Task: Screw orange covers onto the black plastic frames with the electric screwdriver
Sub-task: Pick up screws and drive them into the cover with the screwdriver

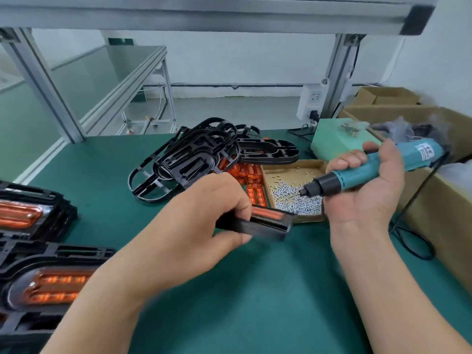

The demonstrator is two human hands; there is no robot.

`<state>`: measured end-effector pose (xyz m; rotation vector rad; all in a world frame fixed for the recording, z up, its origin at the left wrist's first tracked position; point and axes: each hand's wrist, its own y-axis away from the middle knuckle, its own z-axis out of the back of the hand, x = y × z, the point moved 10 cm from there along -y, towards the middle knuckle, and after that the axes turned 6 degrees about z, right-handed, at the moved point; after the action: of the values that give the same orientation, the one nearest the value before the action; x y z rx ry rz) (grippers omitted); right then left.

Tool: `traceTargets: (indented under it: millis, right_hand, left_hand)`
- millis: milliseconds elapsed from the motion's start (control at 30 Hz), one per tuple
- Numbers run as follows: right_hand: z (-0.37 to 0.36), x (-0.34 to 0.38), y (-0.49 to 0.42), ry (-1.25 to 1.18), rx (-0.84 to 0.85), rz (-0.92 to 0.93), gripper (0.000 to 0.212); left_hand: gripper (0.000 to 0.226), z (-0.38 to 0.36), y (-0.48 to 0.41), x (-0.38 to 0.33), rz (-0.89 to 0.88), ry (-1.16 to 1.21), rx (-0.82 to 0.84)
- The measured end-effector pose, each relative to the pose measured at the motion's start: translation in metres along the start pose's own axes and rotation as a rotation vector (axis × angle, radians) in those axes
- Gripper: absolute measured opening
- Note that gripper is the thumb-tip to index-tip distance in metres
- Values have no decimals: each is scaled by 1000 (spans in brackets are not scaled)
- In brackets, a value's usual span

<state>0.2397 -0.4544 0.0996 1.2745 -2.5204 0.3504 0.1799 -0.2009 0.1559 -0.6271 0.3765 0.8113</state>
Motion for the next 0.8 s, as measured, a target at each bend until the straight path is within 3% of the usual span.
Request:
traceTargets:
  millis: [67,167,600,800]
  right_hand:
    - [3,1,-3,1,-12,4,16]
    - [4,2,-6,-2,-11,14,16]
    - [4,11,-9,15,-12,55,14]
    - [7,10,-12,15,-10,53,14]
  left_hand:
    - [30,-4,-2,-13,-108,-163,-91]
    - [43,-10,-2,-15,-134,-300,-186]
    - [53,-19,-5,0,-123,-331,-230]
    - [42,-1,-5,5,-104,-276,-338]
